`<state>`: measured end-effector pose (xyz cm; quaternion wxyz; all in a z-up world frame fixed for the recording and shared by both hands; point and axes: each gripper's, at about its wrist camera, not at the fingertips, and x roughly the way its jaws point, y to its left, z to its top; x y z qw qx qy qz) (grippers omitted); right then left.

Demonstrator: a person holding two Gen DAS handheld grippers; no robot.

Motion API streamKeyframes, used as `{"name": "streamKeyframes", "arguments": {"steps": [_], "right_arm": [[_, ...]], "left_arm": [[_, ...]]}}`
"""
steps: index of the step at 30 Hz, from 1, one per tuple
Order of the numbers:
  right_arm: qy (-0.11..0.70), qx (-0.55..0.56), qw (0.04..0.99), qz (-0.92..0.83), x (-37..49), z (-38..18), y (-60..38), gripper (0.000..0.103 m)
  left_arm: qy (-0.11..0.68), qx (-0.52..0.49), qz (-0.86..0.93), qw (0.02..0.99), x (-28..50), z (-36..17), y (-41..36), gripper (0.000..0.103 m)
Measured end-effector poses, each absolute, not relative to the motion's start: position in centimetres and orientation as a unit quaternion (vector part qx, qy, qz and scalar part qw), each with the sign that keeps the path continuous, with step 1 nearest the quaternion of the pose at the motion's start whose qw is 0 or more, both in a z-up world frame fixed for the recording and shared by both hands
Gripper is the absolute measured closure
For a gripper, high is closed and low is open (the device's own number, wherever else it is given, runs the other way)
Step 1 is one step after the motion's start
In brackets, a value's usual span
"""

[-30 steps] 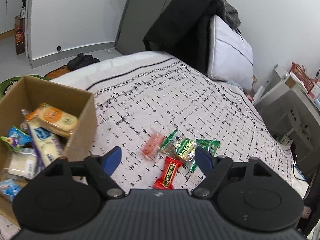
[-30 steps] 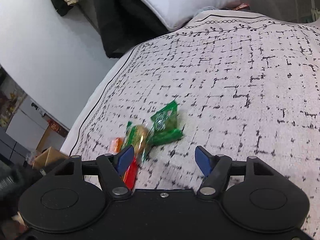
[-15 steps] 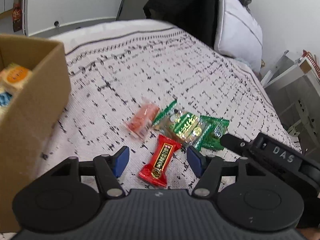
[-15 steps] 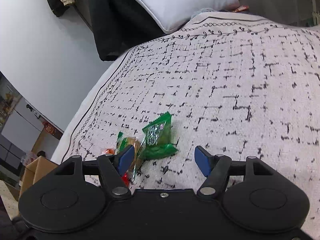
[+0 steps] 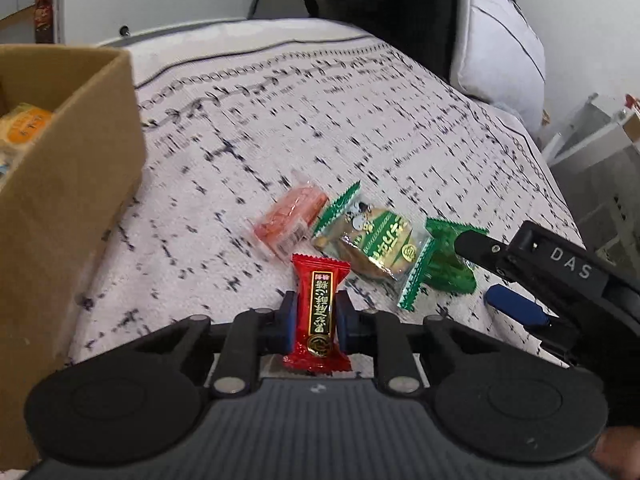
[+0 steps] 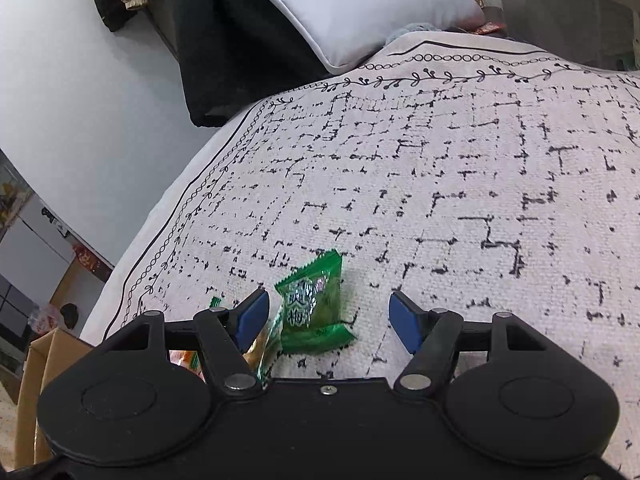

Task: Organize snacks
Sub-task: 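Grasp the red bar with the left gripper while the right grasps the green packet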

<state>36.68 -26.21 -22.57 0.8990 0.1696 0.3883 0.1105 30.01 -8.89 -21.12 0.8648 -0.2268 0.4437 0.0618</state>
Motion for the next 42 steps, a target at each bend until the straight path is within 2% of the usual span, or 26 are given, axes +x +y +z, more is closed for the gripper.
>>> {"name": "streamKeyframes", "arguments": {"steps": [5,8,9,10,13,24,42], "right_arm": [[0.379,0.168,0.904,0.109,37.2,-22.7,-26.1,0.039],[0.384,0.159,0.903,0.108,37.6,-23.1,-25.8,0.051],[0.384,0.157,0.903,0.112,37.6,-23.2,-25.7,0.059],[0.388,0.154,0.901,0.117,37.6,-23.2,-25.5,0.071],[0.39,0.141,0.902,0.12,37.0,-22.9,-25.2,0.074],[0.384,0.138,0.904,0.125,34.8,-21.5,-25.5,0.076],[0.328,0.146,0.918,0.168,29.2,-14.3,-24.2,0.076]], "left_arm": [[0.437,-0.235,0.067,0.866,29.6,-20.3,-8.2,0.084],[0.434,-0.237,0.069,0.867,29.4,-19.9,-7.7,0.084],[0.433,-0.237,0.07,0.867,29.4,-19.7,-7.6,0.084],[0.432,-0.236,0.07,0.868,29.3,-19.6,-7.5,0.084],[0.429,-0.239,0.07,0.868,29.0,-19.3,-7.2,0.084],[0.413,-0.242,0.058,0.876,28.0,-17.2,-7.1,0.084],[0.363,-0.252,0.046,0.896,23.2,-9.5,-3.1,0.084]]}}
